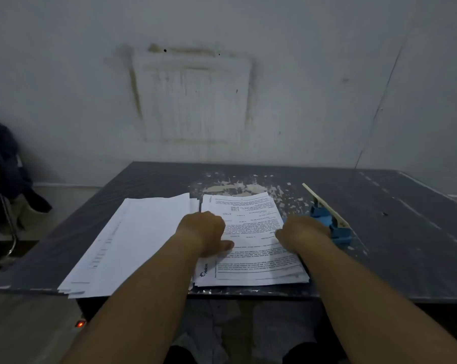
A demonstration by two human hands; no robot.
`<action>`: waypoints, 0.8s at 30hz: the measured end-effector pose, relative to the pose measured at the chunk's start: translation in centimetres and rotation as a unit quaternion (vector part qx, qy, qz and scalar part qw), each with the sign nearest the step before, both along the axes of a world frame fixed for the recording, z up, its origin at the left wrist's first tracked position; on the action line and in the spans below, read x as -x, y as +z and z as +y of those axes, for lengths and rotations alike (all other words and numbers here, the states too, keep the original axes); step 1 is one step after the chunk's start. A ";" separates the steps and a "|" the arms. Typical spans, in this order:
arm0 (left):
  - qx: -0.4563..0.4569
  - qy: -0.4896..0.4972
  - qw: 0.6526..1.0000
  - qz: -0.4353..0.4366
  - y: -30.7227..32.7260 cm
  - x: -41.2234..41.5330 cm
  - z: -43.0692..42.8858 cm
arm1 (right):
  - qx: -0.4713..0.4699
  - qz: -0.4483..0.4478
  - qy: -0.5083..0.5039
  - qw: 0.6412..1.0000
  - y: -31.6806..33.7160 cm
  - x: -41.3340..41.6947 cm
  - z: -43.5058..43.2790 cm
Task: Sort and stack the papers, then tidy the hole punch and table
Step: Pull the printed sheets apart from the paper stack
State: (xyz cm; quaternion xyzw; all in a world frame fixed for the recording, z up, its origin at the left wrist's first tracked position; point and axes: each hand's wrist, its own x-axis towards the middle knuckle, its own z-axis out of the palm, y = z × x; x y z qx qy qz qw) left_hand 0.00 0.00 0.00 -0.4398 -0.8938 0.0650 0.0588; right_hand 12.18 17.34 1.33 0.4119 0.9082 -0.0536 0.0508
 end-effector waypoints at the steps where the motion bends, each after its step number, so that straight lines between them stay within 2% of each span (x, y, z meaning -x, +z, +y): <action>1: 0.014 0.008 1.000 -0.018 -0.2 0.1 0.1 | 0.012 -0.009 0.000 1.000 -0.3 0.0 0.1; 8: 0.018 0.032 0.999 -0.034 -0.4 0.4 0.4 | 0.044 0.007 -0.036 0.998 -1.4 0.6 0.1; 18: 0.005 0.047 0.998 -0.044 -0.6 0.6 0.5 | 0.167 0.044 -0.083 0.981 -1.6 1.0 0.0; 24: 0.006 0.045 0.998 -0.041 -0.7 0.7 0.6 | 0.237 0.141 -0.115 0.954 -1.5 1.2 0.0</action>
